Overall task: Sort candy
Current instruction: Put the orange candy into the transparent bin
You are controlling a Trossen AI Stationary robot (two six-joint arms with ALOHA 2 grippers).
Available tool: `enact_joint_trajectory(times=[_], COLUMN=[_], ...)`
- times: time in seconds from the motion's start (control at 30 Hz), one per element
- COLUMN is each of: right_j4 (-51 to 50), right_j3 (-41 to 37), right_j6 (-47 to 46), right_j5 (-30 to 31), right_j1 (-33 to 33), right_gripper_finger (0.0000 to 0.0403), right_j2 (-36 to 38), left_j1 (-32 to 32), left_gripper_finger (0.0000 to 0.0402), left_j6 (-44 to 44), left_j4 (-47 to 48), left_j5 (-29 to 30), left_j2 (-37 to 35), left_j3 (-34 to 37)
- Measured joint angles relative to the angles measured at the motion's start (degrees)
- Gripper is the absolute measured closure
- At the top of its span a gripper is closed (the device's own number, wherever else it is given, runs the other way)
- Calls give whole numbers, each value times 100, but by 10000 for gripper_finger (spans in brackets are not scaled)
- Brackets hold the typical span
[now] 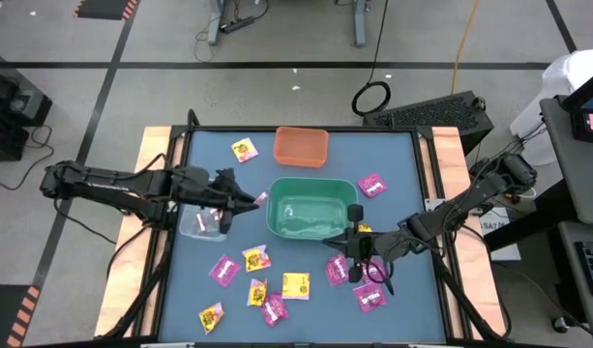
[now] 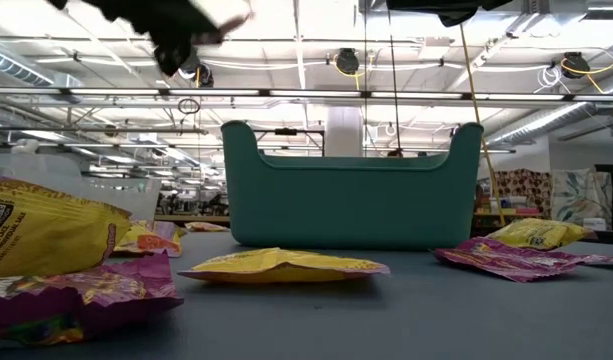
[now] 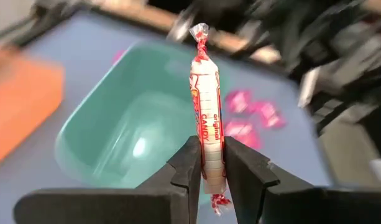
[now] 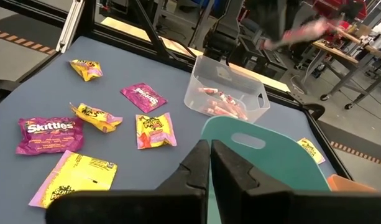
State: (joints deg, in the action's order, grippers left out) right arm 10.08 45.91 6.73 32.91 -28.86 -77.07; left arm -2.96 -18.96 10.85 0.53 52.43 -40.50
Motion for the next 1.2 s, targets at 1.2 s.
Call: enact_joint_trajectory(times=[1.2], right_j4=[615], right_j3=[0], right_j6=[315], right_j5=[-2], right_j1=[-124], right_gripper_finger=[394], right_j2=[-689], left_j1=[-269], left_gripper_finger=[325], left_j6=[-3173], left_j4=[4428], left_j5=[1373], left_j2=[-368], left_j3=[732])
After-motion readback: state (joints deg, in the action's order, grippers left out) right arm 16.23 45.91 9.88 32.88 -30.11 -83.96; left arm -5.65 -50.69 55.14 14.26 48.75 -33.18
